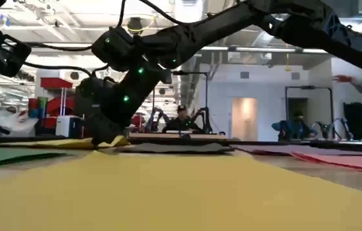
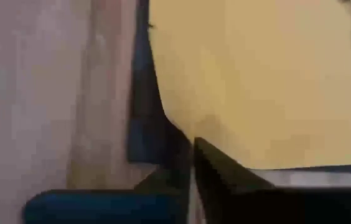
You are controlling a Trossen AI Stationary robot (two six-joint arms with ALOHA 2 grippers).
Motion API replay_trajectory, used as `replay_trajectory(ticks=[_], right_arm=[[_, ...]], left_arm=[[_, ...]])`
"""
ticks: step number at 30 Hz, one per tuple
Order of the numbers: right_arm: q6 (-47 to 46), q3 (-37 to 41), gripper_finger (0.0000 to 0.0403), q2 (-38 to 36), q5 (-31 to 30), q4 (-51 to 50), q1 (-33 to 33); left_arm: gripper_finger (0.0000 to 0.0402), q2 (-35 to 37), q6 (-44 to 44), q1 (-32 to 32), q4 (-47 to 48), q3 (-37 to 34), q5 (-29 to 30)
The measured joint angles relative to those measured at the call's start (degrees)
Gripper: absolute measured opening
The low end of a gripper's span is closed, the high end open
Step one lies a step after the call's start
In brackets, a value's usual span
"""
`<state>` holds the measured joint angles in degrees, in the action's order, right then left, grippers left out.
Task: Organize paper
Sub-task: Put the yellow paper on top of the other yellow paper in the bottom center of the table
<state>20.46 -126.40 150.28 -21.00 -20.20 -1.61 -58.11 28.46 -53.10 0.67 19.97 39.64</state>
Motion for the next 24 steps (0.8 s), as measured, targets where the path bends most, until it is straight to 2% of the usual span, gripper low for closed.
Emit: replay_trajectory(ticks=[10,16,24], right_arm=[[1.49,-3.65,0.0001,0.0,-0.24,-2.58,2.05],[4.4,-8.45,0.0001,-0.71,-5.91,-12.52,3.23],[2.11,-7.94,0.0,-8.3,-6.62,-25.62,3.79]], left_arm=[[0.0036,0.0,0.73,-0.02,0.0,0.0,-1.97],[0.0036,0.0,3.88,-0.02,-0.13,-0.02,-1.96],[0.0036,-0.02,5.42,-0.02,-0.11,-0.02,-1.82]])
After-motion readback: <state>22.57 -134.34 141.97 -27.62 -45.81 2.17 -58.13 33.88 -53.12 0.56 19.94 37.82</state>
